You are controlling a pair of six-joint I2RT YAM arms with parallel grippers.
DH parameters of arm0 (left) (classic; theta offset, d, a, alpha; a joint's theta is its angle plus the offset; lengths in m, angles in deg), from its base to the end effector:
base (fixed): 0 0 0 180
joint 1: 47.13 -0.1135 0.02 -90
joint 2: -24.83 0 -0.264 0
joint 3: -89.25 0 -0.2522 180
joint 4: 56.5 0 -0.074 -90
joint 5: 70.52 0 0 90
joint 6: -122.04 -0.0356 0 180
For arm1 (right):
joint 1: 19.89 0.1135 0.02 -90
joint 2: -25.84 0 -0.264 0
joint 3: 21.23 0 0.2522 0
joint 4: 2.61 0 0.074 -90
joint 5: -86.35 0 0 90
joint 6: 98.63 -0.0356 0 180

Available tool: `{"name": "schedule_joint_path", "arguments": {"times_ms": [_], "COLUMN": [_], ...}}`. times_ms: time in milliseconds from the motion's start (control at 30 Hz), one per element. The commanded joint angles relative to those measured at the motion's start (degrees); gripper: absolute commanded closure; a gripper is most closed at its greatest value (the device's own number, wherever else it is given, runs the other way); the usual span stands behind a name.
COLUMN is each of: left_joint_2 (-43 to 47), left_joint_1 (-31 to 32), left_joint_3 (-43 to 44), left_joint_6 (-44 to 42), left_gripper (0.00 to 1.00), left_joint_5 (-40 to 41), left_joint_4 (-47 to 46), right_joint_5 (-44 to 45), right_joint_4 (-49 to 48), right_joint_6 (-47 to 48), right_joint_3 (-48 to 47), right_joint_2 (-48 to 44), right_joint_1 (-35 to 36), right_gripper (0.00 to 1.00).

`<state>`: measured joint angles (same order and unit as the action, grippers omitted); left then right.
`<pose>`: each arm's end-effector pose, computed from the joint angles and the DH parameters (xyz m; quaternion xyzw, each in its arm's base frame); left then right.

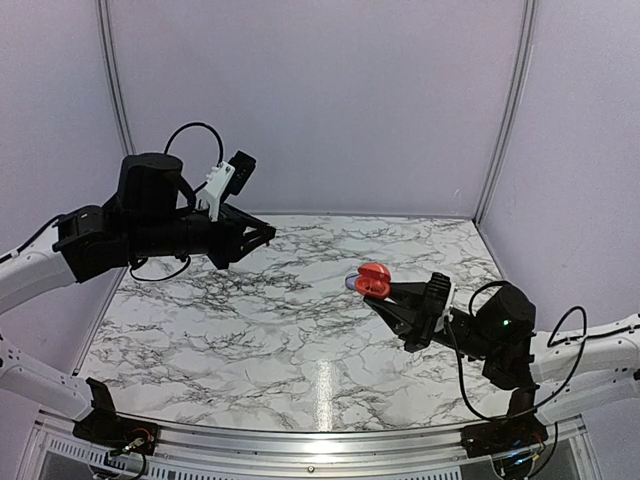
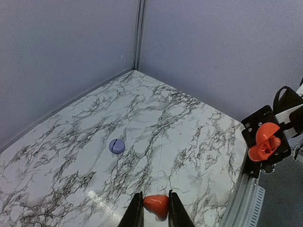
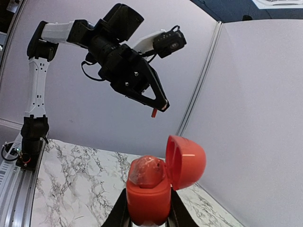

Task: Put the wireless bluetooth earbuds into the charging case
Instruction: Insert the left earbud into the left side groove of the charging case.

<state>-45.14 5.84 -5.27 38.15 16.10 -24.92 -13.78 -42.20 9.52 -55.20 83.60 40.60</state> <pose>0.1657 -0.2231 0.3987 0.3338 0.7258 -0.3168 0.5113 0.1004 0.1901 0.2648 -0.4352 0.4202 0.3366 0.7216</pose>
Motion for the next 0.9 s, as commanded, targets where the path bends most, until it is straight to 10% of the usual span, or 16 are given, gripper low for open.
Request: {"name": "schedule_joint_path", "arguments": {"times_ms": [0, 267, 867], "left_joint_2": [3.2, 1.6, -5.3], "left_joint_1": [3.6, 11.5, 20.4], "left_joint_3": [-4.7, -7.1, -3.0], "left_joint_6": [1.0, 2.1, -3.0], "left_gripper": [0.91, 0.91, 0.92], "left_joint_5": [2.9, 7.4, 11.6], "left_joint_4": [-15.0, -28.8, -28.5], "right_joint_5": [8.2, 15.9, 15.3], "right_joint_4": [-7.5, -12.7, -20.4], "right_joint_6": [5.7, 10.0, 12.1], "right_joint_3": [-1.5, -3.1, -3.4], "right_joint_2": [2.5, 6.6, 10.6], "right_joint_1": [3.0, 6.5, 7.1], "right_gripper": [1.00, 1.00, 1.00]}}
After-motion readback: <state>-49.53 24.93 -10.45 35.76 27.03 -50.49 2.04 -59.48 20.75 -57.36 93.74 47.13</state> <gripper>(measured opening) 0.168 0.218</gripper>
